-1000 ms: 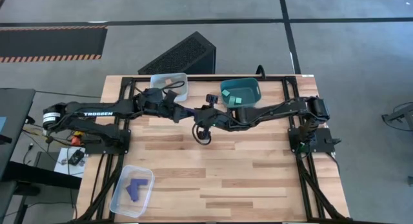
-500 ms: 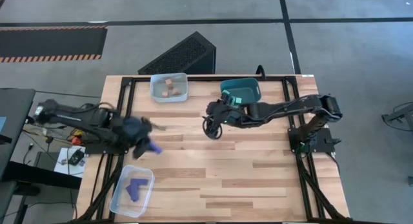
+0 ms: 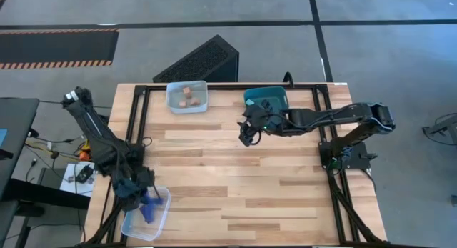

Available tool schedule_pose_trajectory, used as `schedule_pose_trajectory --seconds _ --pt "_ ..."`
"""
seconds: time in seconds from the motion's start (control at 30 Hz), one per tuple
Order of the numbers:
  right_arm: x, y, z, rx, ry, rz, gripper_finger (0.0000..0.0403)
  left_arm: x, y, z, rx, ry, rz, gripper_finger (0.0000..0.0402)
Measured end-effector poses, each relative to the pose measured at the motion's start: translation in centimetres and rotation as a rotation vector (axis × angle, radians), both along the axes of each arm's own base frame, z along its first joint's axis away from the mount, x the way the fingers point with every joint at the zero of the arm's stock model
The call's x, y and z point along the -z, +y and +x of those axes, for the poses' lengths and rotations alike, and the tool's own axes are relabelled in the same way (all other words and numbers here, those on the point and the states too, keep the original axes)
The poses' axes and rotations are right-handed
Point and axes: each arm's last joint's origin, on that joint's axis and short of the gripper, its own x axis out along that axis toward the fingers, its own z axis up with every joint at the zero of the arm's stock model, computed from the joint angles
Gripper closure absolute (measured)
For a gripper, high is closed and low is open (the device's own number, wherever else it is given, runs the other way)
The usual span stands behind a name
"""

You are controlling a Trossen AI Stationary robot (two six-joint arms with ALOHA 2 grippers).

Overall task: Sort & place blocks by color
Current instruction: Put the violet block into the transparent bin, then return to Home Position

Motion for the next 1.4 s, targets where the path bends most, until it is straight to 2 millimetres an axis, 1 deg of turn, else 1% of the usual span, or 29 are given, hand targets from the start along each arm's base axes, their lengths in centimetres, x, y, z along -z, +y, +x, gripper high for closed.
schedule_pose_trajectory --seconds 0.1,0.17,0.2,0.27,0.3,0.37,0.43,0.5,0.6,0.67,0.7,0.77,0.83,0.87,0.97,1.03,1.1,1.2,1.27,1.33,1.4 --pt "0.1 0.0 -0.1 -0.008 0.012 0.014 0.0196 0.7 -1.1 0.0 0.021 0.015 -0.006 0.0361" --pt "0.1 0.1 0.0 -0.022 0.003 0.025 0.0197 1.3 -1.3 0.0 0.001 0.042 0.039 0.0357" --pt "-0.3 0.2 0.0 -0.047 -0.025 0.042 0.0197 1.5 -1.4 0.2 -0.004 0.047 0.055 0.0351" --pt "-1.8 0.6 -0.2 -0.138 -0.134 0.067 0.0198 1.8 -1.5 0.4 -0.019 0.051 0.076 0.0330" --pt "-3.2 0.8 -0.3 -0.182 -0.221 0.063 0.0198 1.9 -1.5 0.6 -0.028 0.050 0.080 0.0317" --pt "-5.3 1.1 -1.5 -0.225 -0.313 0.039 0.0201 1.9 -1.3 1.1 -0.038 0.035 0.083 0.0290" --pt "-6.6 1.1 -2.9 -0.247 -0.333 -0.002 0.0209 1.8 -0.9 1.6 -0.039 0.017 0.085 0.0262" --pt "-7.2 0.6 -4.6 -0.257 -0.280 -0.038 0.0225 1.6 -0.3 2.0 -0.044 0.000 0.083 0.0239" --pt "-8.8 -0.2 -6.9 -0.305 -0.324 -0.072 0.0263 1.3 0.8 3.0 -0.074 -0.049 0.100 0.0217" --pt "-9.9 -0.9 -8.2 -0.365 -0.433 -0.070 0.0294 1.0 1.7 4.0 -0.114 -0.113 0.120 0.0215" --pt "-10.0 -1.1 -8.6 -0.396 -0.483 -0.059 0.0312 0.8 2.1 4.5 -0.136 -0.147 0.129 0.0216" --pt "-9.9 -1.5 -9.4 -0.446 -0.554 -0.033 0.0348 0.4 3.0 5.6 -0.167 -0.211 0.128 0.0224" --pt "-8.9 -1.9 -9.9 -0.462 -0.556 -0.004 0.0383 0.1 3.9 6.5 -0.186 -0.268 0.132 0.0238" --pt "-8.4 -1.9 -10.3 -0.461 -0.555 0.007 0.0392 0.0 4.3 7.0 -0.195 -0.302 0.142 0.0247" --pt "-7.0 -2.1 -11.4 -0.446 -0.558 0.052 0.0387 -0.7 5.7 8.2 -0.213 -0.449 0.242 0.0281" --pt "-6.0 -2.0 -12.3 -0.440 -0.565 0.073 0.0381 -1.2 6.6 9.0 -0.206 -0.567 0.373 0.0310" --pt "-5.1 -1.8 -13.2 -0.449 -0.587 0.091 0.0384 -2.1 7.5 9.8 -0.219 -0.690 0.471 0.0340" --pt "-3.9 -1.4 -14.9 -0.466 -0.655 0.099 0.0397 -3.7 9.3 11.2 -0.329 -0.863 0.496 0.0385" --pt "-3.4 -0.9 -16.2 -0.481 -0.692 0.095 0.0396 -5.1 10.3 11.9 -0.375 -1.030 0.501 0.0396" --pt "-3.3 -0.7 -17.2 -0.470 -0.704 0.087 0.0388 -6.5 11.3 12.3 -0.370 -1.191 0.557 0.0395" --pt "-2.8 -0.7 -17.8 -0.429 -0.666 0.096 0.0381 -7.2 12.2 12.5 -0.372 -1.277 0.608 0.0397"
